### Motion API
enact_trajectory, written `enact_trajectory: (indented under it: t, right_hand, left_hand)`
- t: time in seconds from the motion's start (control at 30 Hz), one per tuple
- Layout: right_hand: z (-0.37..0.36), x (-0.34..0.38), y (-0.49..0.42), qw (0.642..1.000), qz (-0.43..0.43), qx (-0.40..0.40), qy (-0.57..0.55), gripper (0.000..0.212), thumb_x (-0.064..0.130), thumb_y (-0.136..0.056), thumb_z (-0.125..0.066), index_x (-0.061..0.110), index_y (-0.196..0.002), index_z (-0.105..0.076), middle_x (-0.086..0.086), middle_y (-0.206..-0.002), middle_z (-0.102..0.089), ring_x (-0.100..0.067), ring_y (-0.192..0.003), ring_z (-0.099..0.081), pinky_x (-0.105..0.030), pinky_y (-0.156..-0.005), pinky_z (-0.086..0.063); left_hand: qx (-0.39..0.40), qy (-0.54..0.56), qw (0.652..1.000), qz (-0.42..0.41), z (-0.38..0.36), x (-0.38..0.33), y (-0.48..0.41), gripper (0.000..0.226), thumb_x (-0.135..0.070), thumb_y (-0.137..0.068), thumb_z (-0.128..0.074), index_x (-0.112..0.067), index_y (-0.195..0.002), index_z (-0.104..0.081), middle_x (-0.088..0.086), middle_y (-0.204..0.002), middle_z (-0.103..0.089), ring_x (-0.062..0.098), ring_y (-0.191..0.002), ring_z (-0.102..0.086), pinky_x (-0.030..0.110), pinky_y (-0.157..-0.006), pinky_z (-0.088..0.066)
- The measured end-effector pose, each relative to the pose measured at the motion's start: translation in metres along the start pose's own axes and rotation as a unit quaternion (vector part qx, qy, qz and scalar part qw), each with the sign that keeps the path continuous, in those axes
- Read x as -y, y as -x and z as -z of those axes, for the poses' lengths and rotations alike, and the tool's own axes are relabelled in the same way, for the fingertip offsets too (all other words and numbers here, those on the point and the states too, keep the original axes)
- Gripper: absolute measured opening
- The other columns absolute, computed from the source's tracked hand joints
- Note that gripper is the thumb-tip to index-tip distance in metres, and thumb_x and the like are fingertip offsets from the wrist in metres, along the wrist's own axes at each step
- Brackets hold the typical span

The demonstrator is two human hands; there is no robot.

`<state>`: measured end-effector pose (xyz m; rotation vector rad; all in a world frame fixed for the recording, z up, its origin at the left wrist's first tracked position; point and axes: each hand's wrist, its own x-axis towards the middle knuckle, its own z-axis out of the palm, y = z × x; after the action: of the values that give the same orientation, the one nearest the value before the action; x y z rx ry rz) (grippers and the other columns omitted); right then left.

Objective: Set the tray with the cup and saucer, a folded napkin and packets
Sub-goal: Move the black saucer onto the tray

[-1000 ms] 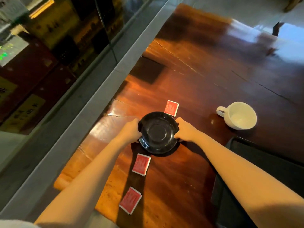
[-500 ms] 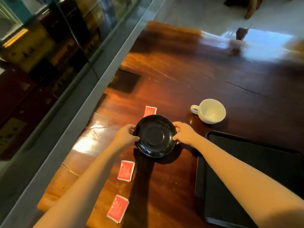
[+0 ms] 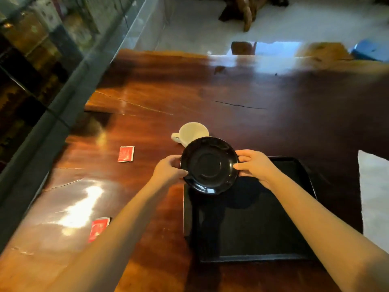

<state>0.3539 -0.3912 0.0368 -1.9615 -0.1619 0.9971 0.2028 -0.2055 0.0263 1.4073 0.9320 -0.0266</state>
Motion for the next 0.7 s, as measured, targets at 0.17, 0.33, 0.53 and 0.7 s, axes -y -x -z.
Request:
enact_trajectory:
  t: [0.17, 0.33, 0.53, 0.7]
  right_hand:
    - [0.069, -0.049, 0.019, 0.995, -0.025, -0.087, -0.049, 0.043, -0.011, -0.085, -0.055, 0.006, -0.124, -0.055, -0.007, -0.101, -0.067, -0.017, -0.088, -0.065, -0.022, -0.061, -0.057]
    - [0.121, -0.090, 0.014, 0.986, -0.071, -0.143, -0.045, 0.047, -0.014, -0.083, -0.055, 0.003, -0.126, -0.054, -0.012, -0.106, -0.067, -0.026, -0.099, -0.063, -0.037, -0.077, -0.055]
    - [0.154, -0.114, -0.010, 0.983, -0.076, -0.163, 0.040, 0.047, -0.008, -0.083, -0.059, 0.007, -0.128, -0.054, -0.004, -0.098, -0.061, -0.016, -0.086, -0.057, -0.028, -0.067, -0.051]
    - [0.160, -0.126, -0.027, 0.976, -0.071, -0.165, 0.126, 0.046, -0.004, -0.085, -0.058, 0.010, -0.128, -0.054, -0.012, -0.122, -0.061, -0.024, -0.106, -0.060, -0.039, -0.091, -0.052]
  left_hand:
    - [0.051, 0.030, 0.998, 0.023, -0.092, 0.007, -0.005, 0.049, 0.018, -0.075, -0.059, -0.004, -0.119, -0.057, 0.015, -0.104, -0.064, 0.029, -0.090, -0.065, 0.035, -0.062, -0.058]
    - [0.048, 0.008, 0.997, 0.067, -0.174, 0.015, -0.012, 0.051, 0.019, -0.075, -0.058, -0.007, -0.119, -0.056, 0.013, -0.114, -0.061, 0.033, -0.104, -0.061, 0.046, -0.076, -0.057]
    - [0.010, -0.036, 0.994, 0.099, -0.226, 0.025, -0.030, 0.047, 0.017, -0.079, -0.054, -0.010, -0.117, -0.057, 0.012, -0.116, -0.060, 0.029, -0.103, -0.061, 0.042, -0.077, -0.058]
    - [-0.007, -0.094, 0.990, 0.100, -0.240, 0.031, -0.040, 0.046, 0.013, -0.079, -0.058, -0.010, -0.118, -0.057, 0.014, -0.113, -0.062, 0.028, -0.097, -0.063, 0.040, -0.075, -0.059]
